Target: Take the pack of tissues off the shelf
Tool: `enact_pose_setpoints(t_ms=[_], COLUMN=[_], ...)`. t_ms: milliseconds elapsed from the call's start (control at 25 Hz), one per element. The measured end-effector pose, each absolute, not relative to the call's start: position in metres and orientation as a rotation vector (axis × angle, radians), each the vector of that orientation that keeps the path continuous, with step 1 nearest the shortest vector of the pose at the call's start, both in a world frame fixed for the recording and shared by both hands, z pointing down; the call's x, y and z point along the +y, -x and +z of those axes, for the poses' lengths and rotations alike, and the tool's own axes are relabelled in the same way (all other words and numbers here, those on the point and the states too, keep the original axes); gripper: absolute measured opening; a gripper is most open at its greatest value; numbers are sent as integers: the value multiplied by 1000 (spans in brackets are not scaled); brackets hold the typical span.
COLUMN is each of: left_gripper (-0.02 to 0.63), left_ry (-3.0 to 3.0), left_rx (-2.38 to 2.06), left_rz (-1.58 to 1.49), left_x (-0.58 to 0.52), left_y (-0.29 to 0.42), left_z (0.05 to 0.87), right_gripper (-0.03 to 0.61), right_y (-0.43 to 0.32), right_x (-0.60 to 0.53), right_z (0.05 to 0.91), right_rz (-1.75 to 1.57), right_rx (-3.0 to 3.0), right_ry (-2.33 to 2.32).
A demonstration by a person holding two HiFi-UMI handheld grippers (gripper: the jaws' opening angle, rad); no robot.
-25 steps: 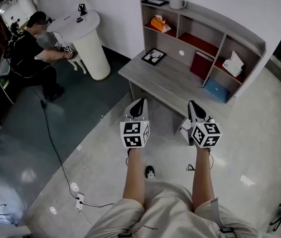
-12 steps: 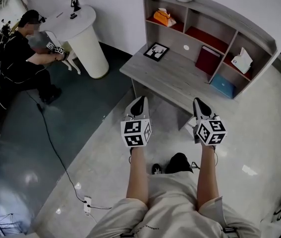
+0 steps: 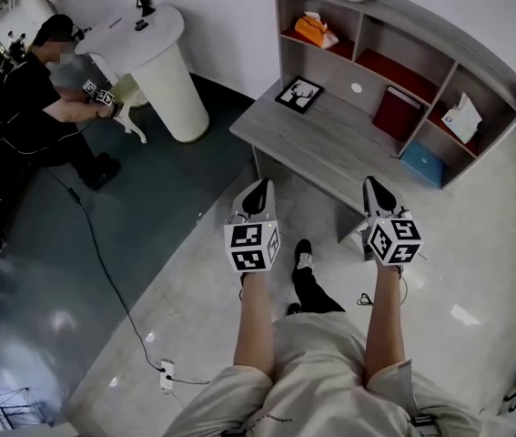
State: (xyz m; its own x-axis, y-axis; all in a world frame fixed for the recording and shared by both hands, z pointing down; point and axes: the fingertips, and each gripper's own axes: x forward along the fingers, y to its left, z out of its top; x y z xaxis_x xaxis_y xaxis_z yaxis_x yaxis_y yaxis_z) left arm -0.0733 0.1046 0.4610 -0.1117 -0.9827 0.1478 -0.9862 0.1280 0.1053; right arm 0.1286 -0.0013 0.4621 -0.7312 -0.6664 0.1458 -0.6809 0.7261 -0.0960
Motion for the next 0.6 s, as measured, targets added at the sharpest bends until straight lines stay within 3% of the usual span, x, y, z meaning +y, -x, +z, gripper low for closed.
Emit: enact_pose_setpoints(t_ms=[600], left_gripper=[9], left_ry=[-2016], left_rx=[-2198], left_rz=[92], left_x=[-14], left_y=[136], left_z=[444], right_gripper=[15], right_y=[-69], right_x=[-128], right_z=[440], right_rz=[221], right_rx=[-2854], right_ry=[-1201])
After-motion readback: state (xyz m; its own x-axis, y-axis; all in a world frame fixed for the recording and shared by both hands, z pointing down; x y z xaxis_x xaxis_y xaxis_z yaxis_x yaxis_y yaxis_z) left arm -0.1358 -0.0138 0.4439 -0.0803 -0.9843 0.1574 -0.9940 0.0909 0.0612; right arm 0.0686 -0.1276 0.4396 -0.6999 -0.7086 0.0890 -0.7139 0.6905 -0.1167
